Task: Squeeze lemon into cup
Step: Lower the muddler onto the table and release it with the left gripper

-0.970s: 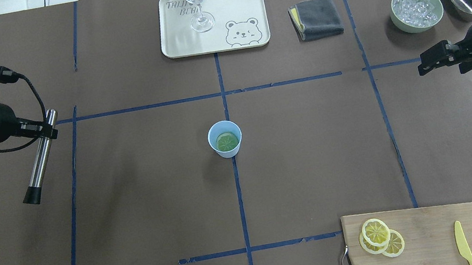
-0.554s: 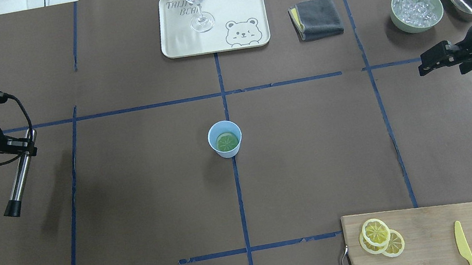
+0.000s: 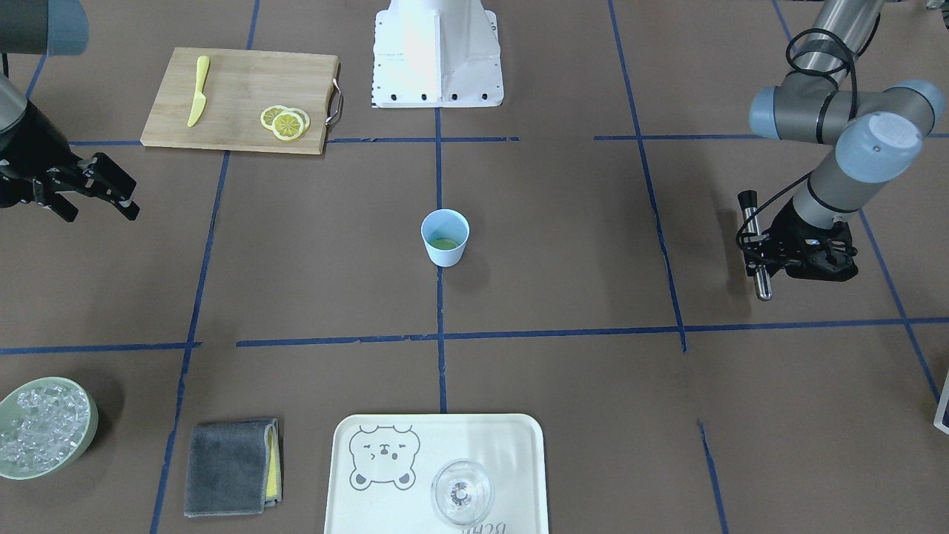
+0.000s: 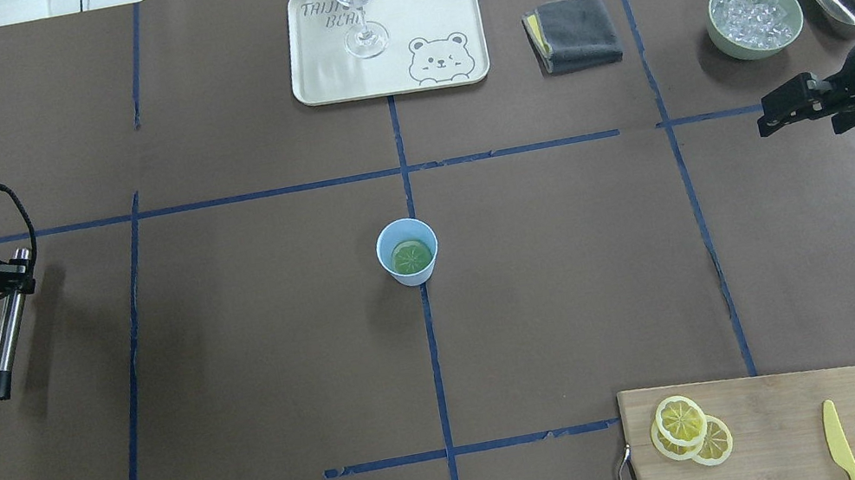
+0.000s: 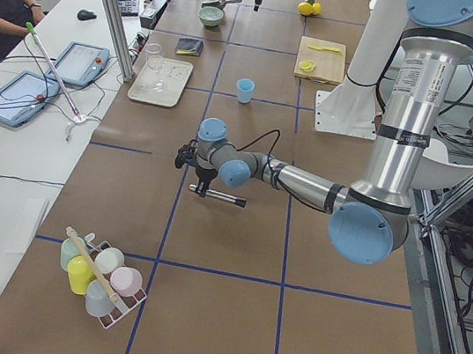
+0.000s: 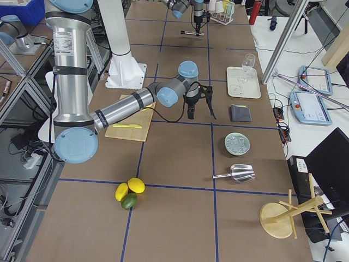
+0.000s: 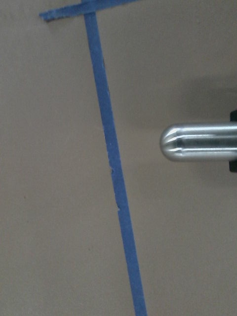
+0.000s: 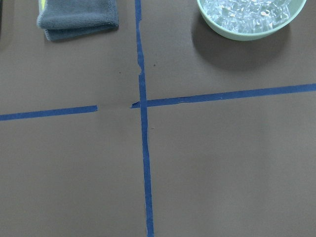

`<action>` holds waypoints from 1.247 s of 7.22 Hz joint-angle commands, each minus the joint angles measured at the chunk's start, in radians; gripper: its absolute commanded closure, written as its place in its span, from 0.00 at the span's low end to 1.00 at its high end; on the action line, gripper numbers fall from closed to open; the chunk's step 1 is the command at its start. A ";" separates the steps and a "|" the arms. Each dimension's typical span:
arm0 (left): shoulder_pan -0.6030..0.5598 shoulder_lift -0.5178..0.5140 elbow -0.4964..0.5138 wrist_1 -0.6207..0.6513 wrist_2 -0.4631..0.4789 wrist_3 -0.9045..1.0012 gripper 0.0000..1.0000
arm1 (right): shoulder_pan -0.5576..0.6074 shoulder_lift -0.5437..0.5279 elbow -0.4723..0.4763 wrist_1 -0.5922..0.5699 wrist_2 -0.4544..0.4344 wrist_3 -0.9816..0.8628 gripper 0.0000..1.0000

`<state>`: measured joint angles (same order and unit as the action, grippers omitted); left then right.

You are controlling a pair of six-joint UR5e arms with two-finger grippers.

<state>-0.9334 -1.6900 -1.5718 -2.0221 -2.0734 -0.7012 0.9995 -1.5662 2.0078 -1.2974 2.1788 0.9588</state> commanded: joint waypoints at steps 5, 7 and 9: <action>-0.010 -0.002 0.009 0.077 0.023 -0.006 0.83 | 0.001 0.000 0.019 0.001 -0.002 0.001 0.00; -0.008 -0.002 0.010 0.077 0.023 -0.004 0.75 | 0.001 0.002 0.019 0.000 -0.002 0.001 0.00; -0.008 0.001 0.010 0.077 0.023 -0.001 0.22 | 0.001 0.002 0.017 0.000 -0.002 0.001 0.00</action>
<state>-0.9416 -1.6905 -1.5610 -1.9451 -2.0509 -0.7037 1.0001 -1.5648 2.0262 -1.2977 2.1767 0.9605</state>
